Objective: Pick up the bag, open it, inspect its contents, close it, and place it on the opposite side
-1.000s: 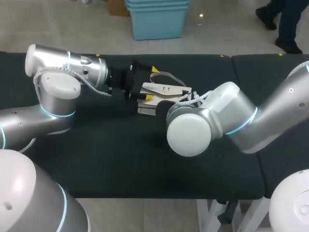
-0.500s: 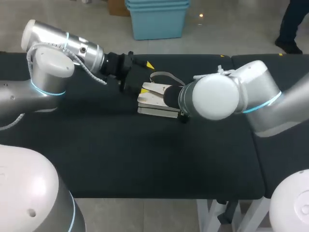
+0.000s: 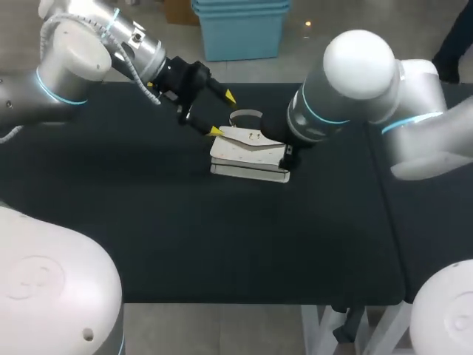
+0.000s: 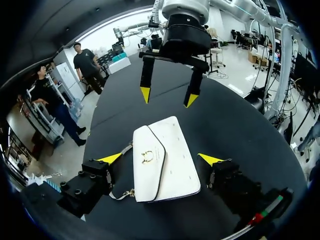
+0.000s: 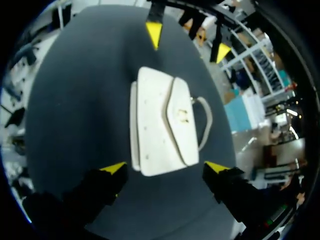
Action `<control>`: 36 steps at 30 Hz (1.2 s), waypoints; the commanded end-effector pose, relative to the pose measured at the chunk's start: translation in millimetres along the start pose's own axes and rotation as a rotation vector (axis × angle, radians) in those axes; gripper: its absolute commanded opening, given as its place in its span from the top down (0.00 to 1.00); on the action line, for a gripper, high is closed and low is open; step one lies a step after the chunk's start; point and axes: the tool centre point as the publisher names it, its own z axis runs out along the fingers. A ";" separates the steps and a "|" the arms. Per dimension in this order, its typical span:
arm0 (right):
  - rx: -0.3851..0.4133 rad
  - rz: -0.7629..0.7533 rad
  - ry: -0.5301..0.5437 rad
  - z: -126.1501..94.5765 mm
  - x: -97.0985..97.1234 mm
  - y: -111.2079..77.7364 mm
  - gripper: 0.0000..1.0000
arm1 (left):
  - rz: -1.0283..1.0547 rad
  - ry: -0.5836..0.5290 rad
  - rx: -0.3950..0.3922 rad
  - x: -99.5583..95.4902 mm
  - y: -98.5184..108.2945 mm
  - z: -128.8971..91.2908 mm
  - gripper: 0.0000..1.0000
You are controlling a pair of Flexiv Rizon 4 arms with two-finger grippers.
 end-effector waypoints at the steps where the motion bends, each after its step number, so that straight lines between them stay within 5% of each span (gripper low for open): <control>1: -0.002 -0.002 0.048 -2.3 -2.7 -2.2 0.00 | 0.000 0.026 0.005 -3.5 2.0 -0.5 0.00; 10: -0.002 -0.002 0.048 -2.3 -2.7 -2.2 0.00 | -0.050 0.034 0.013 -5.8 0.6 6.1 0.00; 19: 0.198 0.464 0.309 -8.1 -41.3 -5.3 0.00 | -0.961 -0.155 -0.028 -32.5 -19.8 -21.9 0.00; 25: 0.284 0.786 0.483 -11.4 -55.2 -10.2 0.00 | -1.325 -0.173 -0.060 -26.2 -17.1 -27.8 0.00; 36: 0.208 1.281 0.577 -16.0 -42.3 -30.5 0.00 | -1.652 -0.254 0.128 2.4 -2.8 -15.3 0.00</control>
